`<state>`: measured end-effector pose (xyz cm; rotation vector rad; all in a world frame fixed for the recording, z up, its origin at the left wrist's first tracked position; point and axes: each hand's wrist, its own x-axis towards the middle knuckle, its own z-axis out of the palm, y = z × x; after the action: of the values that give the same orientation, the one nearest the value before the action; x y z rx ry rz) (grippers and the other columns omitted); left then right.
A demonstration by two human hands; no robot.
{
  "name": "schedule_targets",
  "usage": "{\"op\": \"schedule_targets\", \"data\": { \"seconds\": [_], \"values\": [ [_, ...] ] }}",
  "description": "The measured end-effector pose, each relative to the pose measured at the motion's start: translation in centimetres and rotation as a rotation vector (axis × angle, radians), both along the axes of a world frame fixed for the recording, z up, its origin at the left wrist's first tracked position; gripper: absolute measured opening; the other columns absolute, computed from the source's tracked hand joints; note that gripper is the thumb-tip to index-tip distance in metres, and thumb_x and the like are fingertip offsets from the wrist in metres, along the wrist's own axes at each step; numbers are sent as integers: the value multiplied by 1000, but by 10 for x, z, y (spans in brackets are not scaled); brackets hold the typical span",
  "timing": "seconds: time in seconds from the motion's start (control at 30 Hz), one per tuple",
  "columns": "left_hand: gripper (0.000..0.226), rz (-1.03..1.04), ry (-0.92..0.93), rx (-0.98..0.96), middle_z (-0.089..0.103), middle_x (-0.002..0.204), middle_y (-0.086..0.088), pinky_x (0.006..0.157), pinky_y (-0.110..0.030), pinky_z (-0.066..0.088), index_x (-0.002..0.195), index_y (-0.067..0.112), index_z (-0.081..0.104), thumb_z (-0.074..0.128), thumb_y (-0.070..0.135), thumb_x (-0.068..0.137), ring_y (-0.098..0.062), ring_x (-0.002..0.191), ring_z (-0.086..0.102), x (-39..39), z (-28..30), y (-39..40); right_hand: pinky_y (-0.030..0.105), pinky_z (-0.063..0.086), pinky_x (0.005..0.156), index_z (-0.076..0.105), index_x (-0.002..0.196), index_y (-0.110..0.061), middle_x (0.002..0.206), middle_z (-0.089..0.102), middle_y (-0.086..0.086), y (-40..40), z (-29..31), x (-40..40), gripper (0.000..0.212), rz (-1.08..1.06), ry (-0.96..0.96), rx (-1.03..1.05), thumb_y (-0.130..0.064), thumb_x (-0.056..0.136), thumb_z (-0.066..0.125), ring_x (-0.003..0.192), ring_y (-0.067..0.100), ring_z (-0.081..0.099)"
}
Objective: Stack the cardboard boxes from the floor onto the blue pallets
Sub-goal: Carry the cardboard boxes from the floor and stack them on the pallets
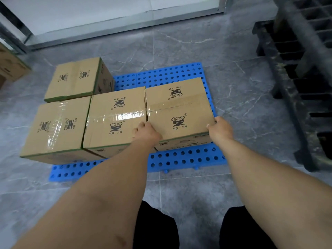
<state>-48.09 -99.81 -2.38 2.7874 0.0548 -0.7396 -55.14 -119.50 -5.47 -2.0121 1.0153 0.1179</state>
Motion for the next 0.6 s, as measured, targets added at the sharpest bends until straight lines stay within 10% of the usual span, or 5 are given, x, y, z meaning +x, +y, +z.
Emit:
{"op": "schedule_targets", "data": {
  "seconds": [0.6],
  "values": [
    [25,-137,-5,149,15,152,-3,111,-51,20,114,19,54,40,20,94,-31,137,16,-10,1,0,32,41,68,48,117,-9,116,57,12,4,-7,6,22,81,87,-18,-14,97,43,90,25,53]
  ]
}}
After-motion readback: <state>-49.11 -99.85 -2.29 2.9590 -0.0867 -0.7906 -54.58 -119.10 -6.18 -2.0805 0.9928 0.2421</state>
